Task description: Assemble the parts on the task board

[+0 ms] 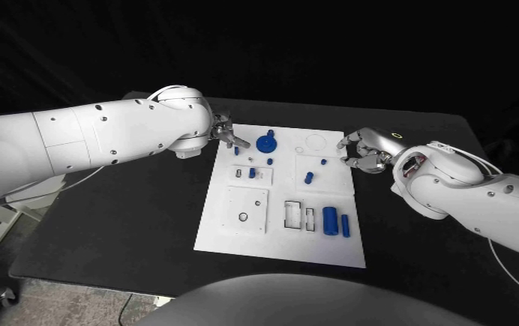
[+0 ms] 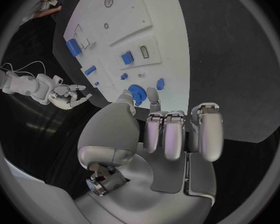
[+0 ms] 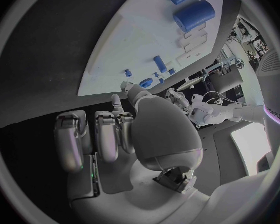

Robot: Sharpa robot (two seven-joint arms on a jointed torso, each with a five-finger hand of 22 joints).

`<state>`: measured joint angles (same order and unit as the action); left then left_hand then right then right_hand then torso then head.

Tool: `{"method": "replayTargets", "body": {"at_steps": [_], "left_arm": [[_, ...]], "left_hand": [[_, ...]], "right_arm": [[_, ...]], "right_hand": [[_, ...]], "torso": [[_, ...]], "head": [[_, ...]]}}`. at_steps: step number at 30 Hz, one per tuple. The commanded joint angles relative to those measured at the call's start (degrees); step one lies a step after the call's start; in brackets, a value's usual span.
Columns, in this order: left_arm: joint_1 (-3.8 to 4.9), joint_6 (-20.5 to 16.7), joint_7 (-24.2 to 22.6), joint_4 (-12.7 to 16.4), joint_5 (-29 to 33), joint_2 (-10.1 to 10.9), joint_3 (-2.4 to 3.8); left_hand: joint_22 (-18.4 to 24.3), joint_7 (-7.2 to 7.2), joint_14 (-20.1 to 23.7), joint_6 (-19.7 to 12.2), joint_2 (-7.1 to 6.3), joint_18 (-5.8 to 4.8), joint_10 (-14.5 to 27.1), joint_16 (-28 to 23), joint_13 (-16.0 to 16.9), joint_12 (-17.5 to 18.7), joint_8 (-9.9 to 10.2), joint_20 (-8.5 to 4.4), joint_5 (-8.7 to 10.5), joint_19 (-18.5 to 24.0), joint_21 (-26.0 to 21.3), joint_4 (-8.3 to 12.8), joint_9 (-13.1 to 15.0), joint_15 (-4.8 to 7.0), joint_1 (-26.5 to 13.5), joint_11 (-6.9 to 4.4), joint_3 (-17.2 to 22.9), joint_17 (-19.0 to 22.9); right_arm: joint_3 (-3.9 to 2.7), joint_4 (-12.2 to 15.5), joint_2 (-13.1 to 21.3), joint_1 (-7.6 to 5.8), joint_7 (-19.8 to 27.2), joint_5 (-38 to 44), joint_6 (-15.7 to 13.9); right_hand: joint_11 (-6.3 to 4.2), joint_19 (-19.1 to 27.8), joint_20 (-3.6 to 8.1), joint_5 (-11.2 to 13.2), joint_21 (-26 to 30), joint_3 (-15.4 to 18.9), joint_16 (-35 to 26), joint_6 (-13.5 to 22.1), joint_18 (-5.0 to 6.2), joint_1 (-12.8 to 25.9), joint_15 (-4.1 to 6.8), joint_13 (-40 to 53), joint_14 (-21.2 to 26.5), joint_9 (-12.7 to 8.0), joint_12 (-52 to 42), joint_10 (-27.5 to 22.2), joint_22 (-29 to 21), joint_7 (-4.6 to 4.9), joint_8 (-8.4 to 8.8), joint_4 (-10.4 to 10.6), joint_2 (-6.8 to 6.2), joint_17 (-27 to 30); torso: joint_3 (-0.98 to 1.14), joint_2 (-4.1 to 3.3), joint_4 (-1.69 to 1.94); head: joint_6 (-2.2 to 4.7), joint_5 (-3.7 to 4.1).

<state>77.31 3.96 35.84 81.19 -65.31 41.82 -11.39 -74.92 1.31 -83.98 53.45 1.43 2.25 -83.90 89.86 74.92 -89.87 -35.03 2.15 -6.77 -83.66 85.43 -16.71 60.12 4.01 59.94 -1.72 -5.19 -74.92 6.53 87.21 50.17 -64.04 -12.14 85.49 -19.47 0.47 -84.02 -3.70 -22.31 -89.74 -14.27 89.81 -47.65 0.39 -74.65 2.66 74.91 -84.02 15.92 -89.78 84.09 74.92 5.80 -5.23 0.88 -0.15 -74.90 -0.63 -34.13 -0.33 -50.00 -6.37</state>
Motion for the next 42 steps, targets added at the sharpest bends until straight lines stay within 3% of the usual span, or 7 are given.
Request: {"method": "replayTargets", "body": {"at_steps": [1,5,10,14,27,42], "left_arm": [[0.01,2.38,0.29,-1.90,-0.03,-0.76,-0.01],[-0.27,1.71,0.06,-4.11,-0.35,-1.84,-0.36],[-0.74,1.24,-0.32,-5.94,-0.88,-2.74,-0.57],[-0.95,1.20,-0.60,-7.02,-1.05,-3.17,-0.63],[-1.64,1.86,-1.86,-10.33,-1.11,-5.24,-0.67],[-2.58,3.39,-2.42,-12.40,-0.40,-6.85,-0.67]], "left_hand": [[-10.47,-0.08,-6.02,0.40,0.52,-0.50,-6.10,0.14,15.08,-0.13,0.35,-0.05,-0.39,-1.07,0.23,0.08,-0.10,0.51,-0.07,-0.49,-0.54,-15.08],[-10.44,-0.10,-6.02,0.48,0.61,-0.48,-6.10,0.14,15.08,-0.13,0.40,-0.07,-0.47,-1.04,0.18,0.08,-0.10,0.53,-0.07,-0.50,-0.66,-15.08],[-10.39,-0.15,-6.02,0.76,0.75,-0.47,-6.10,0.14,15.08,-0.13,0.31,-0.10,-0.59,-1.00,0.12,0.10,0.02,0.56,0.01,-0.54,-0.88,-15.08],[-10.25,-0.16,-6.02,0.81,0.79,-0.41,-6.10,0.14,15.08,-0.13,0.30,-0.11,-0.68,-0.85,-0.02,0.11,0.08,0.57,0.05,-0.55,-0.97,-15.08],[-9.95,-0.06,-6.02,0.13,1.53,-0.28,-6.10,0.14,15.08,-0.13,1.06,-0.14,-4.57,-0.43,-0.59,0.22,0.88,0.52,2.60,-0.48,-2.23,-15.08],[-9.81,-0.11,-6.02,0.30,2.59,-0.19,-6.10,0.14,15.08,-0.13,1.54,-0.10,-7.57,-0.15,-0.95,0.29,1.28,0.49,4.36,-0.48,-2.57,-15.08]], "right_arm": [[0.00,0.50,0.07,0.03,-0.03,0.11,0.33],[0.00,0.61,0.13,0.03,0.19,0.09,-0.09],[0.00,0.71,0.44,0.03,0.49,-0.11,-0.66],[0.01,0.72,0.68,0.03,0.52,-0.19,-0.70],[0.01,0.87,1.05,0.03,0.39,-0.39,-0.69],[0.01,1.18,1.21,0.03,0.45,-0.37,-1.31]], "right_hand": [[0.46,-5.98,-0.28,-0.24,-0.26,-0.31,0.19,-0.37,-0.39,0.38,-0.28,15.09,-5.98,-0.12,-0.22,5.91,15.08,0.29,0.12,0.27,0.18,-15.10],[0.48,-5.98,-0.35,0.47,-0.26,-0.13,0.19,-0.63,-0.39,1.54,-0.33,15.09,-5.98,-0.28,-0.22,5.91,15.08,0.29,0.09,1.05,0.11,-15.10],[0.46,-5.98,-0.38,2.76,-0.26,0.47,0.19,-0.87,-0.39,3.55,-0.34,15.09,-5.98,-0.54,-0.22,5.91,15.08,0.22,0.10,2.63,0.04,-15.10],[0.45,-5.98,-0.38,3.05,-0.26,0.54,0.19,-0.92,-0.39,3.79,-0.33,15.09,-5.98,-0.59,-0.22,5.91,15.08,0.21,0.10,2.87,0.05,-15.10],[0.39,-5.98,-0.34,2.36,-0.26,0.16,0.19,-1.03,-0.39,3.52,-0.29,15.09,-5.98,-0.73,-0.22,5.91,15.08,0.15,0.11,2.85,0.29,-15.10],[0.37,-5.98,-0.32,1.42,-0.26,-0.28,0.19,-0.98,-0.39,2.94,-0.26,15.09,-5.98,-0.89,-0.22,5.91,15.08,0.15,0.19,2.42,0.20,-15.10]], "torso": [[-0.03,-0.05,-0.06],[-0.12,-0.01,-0.15],[-0.06,-0.08,-0.16],[0.04,0.03,-0.11],[-0.04,0.00,-0.15],[-0.04,0.02,-0.09]], "head": [[0.00,-0.12],[0.00,-0.19],[0.00,-0.08],[0.00,-0.09],[0.00,0.06],[0.00,0.26]]}}
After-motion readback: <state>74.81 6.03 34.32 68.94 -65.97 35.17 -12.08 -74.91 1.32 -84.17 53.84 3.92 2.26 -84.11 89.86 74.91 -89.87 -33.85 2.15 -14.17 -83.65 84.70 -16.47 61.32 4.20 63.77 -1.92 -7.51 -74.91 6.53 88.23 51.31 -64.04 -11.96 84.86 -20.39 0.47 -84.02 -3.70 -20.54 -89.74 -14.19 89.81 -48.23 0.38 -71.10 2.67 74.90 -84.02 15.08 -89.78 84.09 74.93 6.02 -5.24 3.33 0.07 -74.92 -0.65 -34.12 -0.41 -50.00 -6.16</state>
